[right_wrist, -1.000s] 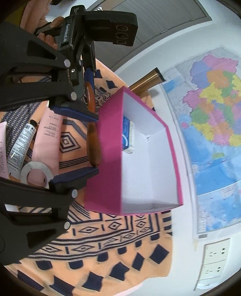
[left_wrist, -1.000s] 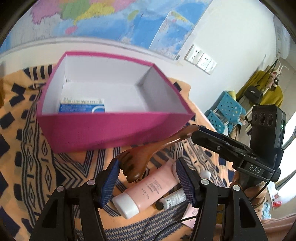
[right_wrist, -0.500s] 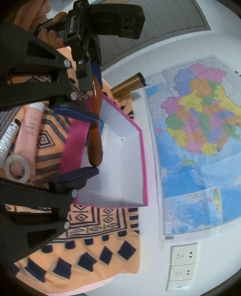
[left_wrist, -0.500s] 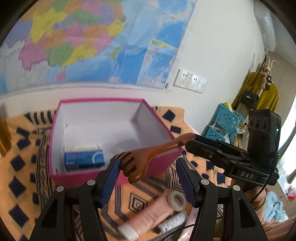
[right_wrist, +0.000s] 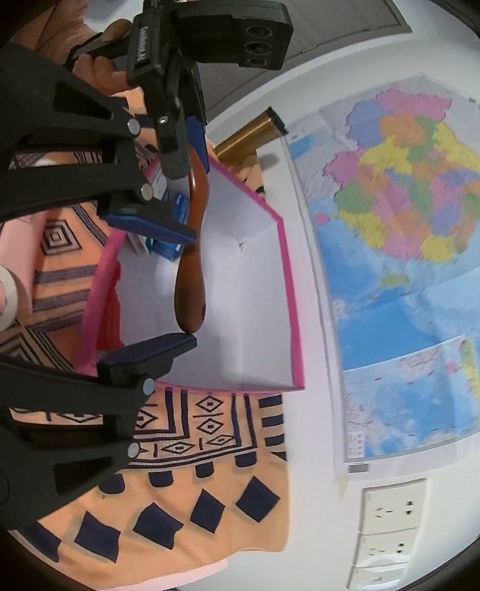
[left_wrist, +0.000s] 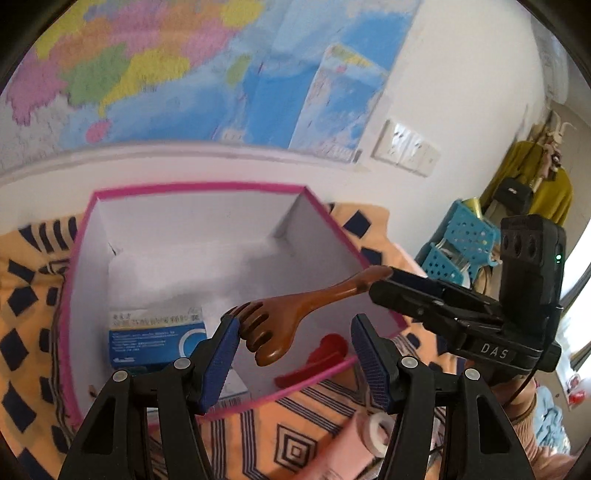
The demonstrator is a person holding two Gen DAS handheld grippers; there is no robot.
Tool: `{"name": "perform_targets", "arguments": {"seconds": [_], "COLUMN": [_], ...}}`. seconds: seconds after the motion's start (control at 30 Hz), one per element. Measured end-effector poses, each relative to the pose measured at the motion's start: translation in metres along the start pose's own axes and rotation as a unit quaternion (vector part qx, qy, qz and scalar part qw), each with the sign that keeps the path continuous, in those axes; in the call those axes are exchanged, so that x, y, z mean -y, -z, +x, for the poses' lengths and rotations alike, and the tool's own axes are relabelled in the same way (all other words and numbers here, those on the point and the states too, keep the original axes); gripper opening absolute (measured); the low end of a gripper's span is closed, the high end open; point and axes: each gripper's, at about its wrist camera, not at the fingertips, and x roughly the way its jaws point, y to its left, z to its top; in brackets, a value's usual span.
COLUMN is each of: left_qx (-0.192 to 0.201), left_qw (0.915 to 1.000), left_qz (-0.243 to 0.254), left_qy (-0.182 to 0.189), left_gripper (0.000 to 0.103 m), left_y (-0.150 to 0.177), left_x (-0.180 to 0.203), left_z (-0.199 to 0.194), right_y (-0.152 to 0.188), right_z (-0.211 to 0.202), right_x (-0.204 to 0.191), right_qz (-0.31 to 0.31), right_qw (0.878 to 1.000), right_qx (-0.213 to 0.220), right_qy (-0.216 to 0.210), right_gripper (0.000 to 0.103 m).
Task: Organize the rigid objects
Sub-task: 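Carry the wooden comb into the pink box and release it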
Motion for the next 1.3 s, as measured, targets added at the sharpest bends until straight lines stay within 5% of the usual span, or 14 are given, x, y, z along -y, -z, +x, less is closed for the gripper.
{"name": "perform_targets", "arguments": {"seconds": [0.37,0.7,1.03,1.3], "left_qx": [-0.063,-0.025,0.026,0.007], "left_qw": [0.9975,0.9995,0.9983,0.9956], "left_qz": [-0.031,0.003,0.051,0.088], "left_qy": [-0.011,-0.020,0.000,0.032], "left_gripper": [0.056,0.057,0.059,0.060], "left_y": [0.003,0.014,0.043,0.080], "left_x": [-0.021,-0.007,0.023,0.050], "left_z": [0.052,0.019,-0.037,-0.044], "right_y": [-0.003,0.003,0.014,0.034], "right_z": [0.038,0.018,-0.038,-0.058], "right_x": [0.017,0.016,-0.015,-0.039], "right_qz": [-0.012,0.005,0.005,-0.010], "right_qw": [0.999,1.000,0.998,0.997], "right_qx": [-0.022,-0.006,0.023,0.016], "right_qy": [0.037,0.022,-0.055,-0.074], "right_gripper": [0.053,0.053,0.053,0.053]}}
